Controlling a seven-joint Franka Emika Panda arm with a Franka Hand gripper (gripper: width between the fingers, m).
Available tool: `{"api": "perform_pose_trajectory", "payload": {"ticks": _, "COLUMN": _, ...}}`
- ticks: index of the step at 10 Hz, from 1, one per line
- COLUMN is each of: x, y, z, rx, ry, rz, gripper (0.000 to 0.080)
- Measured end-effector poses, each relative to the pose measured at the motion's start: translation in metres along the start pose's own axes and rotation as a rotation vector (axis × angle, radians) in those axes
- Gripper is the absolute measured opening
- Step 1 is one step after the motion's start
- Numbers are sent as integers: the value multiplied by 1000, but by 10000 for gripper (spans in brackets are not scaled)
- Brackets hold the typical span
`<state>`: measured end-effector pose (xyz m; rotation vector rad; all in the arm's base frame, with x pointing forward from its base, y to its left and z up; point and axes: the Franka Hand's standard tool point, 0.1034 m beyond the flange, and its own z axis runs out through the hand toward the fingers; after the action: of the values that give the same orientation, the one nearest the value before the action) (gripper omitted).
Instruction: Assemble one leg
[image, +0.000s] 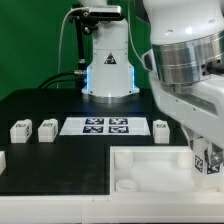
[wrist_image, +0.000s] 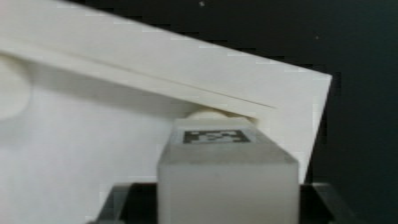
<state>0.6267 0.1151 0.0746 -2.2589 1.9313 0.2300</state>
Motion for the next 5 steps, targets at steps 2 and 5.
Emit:
{"api": "perform_pose_trajectory", "payload": {"ticks": 2, "x": -3, "y": -1, "z": 0, "rx": 3, "ry": 12, "rz": 40, "gripper": 294}}
{"api": "perform_pose_trajectory", "payload": {"ticks": 5, "x": -5, "y": 3, "z": 4, "rx": -8, "ry": 17, "rz": -189, "gripper": 552}}
